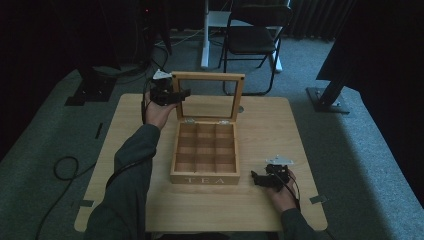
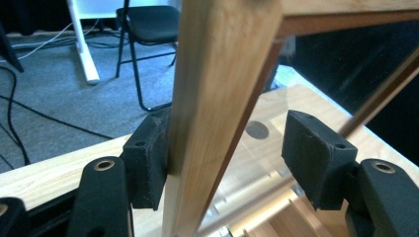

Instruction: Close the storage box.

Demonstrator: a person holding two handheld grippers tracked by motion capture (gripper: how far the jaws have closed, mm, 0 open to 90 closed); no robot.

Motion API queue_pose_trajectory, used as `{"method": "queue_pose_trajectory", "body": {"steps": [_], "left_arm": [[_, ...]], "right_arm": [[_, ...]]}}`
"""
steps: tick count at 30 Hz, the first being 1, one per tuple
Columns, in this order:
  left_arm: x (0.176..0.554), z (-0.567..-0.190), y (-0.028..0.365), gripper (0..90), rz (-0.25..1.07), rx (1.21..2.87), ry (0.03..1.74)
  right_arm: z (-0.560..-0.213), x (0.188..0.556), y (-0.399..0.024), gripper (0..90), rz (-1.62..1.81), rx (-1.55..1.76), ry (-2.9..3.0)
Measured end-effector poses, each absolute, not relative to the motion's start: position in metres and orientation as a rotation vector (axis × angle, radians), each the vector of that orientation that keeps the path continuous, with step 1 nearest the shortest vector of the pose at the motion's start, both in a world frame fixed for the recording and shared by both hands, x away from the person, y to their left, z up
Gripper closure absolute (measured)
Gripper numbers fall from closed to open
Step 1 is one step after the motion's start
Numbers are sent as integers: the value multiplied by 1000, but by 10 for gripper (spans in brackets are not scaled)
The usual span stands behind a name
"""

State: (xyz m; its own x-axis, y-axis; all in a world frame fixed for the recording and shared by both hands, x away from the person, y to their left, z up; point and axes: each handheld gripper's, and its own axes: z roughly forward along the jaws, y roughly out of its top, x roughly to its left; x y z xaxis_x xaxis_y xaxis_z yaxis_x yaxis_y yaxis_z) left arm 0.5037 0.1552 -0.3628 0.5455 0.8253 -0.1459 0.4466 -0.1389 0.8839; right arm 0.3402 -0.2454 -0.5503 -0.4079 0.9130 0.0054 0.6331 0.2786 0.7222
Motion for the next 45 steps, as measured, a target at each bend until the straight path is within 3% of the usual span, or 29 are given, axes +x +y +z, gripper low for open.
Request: {"method": "queue_pose_trajectory", "body": {"steps": [15,45], "left_arm": [[465,-366,158,323,453,1754,1039],[424,-360,170,321,414,1764,970]], "right_arm": [[-550,340,-245,120,918,1394,2141],[-550,340,-245,120,918,1394,2142]]}}
